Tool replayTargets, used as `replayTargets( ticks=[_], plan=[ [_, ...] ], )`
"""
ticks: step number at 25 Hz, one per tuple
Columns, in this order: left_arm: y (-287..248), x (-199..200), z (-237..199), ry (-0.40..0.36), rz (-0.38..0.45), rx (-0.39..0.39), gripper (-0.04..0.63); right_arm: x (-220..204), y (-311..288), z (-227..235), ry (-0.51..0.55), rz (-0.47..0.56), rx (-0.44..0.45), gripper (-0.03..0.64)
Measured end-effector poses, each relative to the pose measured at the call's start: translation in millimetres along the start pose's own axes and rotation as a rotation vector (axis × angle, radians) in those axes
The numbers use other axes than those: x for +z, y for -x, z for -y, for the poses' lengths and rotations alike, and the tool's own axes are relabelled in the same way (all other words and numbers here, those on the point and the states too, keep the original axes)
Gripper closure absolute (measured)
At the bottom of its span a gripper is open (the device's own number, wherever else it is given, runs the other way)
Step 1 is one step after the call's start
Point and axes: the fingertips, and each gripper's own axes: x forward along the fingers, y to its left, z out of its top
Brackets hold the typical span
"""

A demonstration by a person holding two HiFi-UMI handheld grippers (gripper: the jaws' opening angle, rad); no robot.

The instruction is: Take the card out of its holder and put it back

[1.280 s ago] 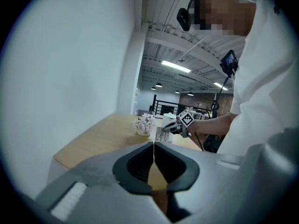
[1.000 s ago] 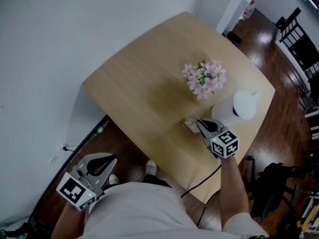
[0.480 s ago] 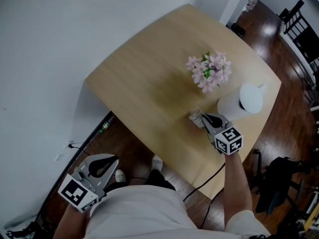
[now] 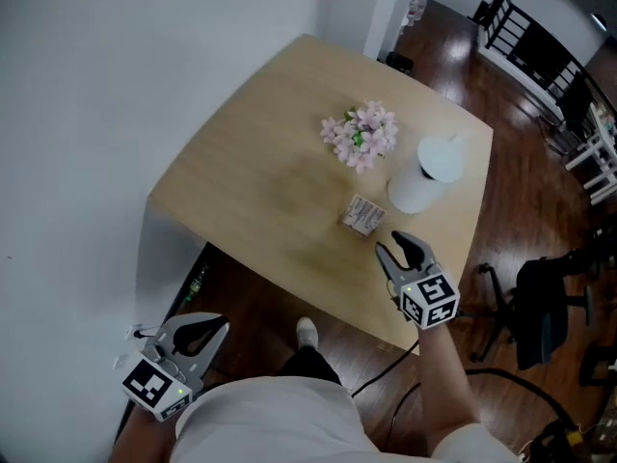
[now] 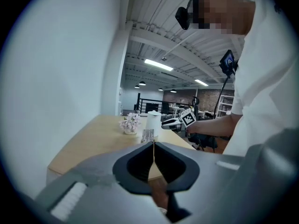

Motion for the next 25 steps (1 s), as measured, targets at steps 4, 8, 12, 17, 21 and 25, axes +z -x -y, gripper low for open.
replayTargets(
  ticks=[4,8,12,17,21,25],
  plan=[
    [48,-22,20,-0.052,0.04,-0.114,0.584,-12,68,-93,-0.014,-0.007,-0.093,0.46],
    [103,-63,32,-0.082,0.063,-0.216,0.584,-36,130,-216,-0.044,-0.029,-0.158,0.46],
    [156,-98,39,-0.093,0.059,-0.291,0.584,-60,196,-322,-0.111,-0.056,-0.252,0.46],
    [211,-119,55,-0.11,0.054,-0.345,0.584,-73,258,-410,-0.177,-0.071,-0.338,0.46],
    [228,-132,70,-0.13,0.069,-0.372,0.584,-69,281,-448,-0.157,-0.063,-0.362,0.463],
    [240,-140,95,-0.128,0.083,-0.386,0.584,-63,300,-478,-0.131,-0.048,-0.358,0.465]
  ],
)
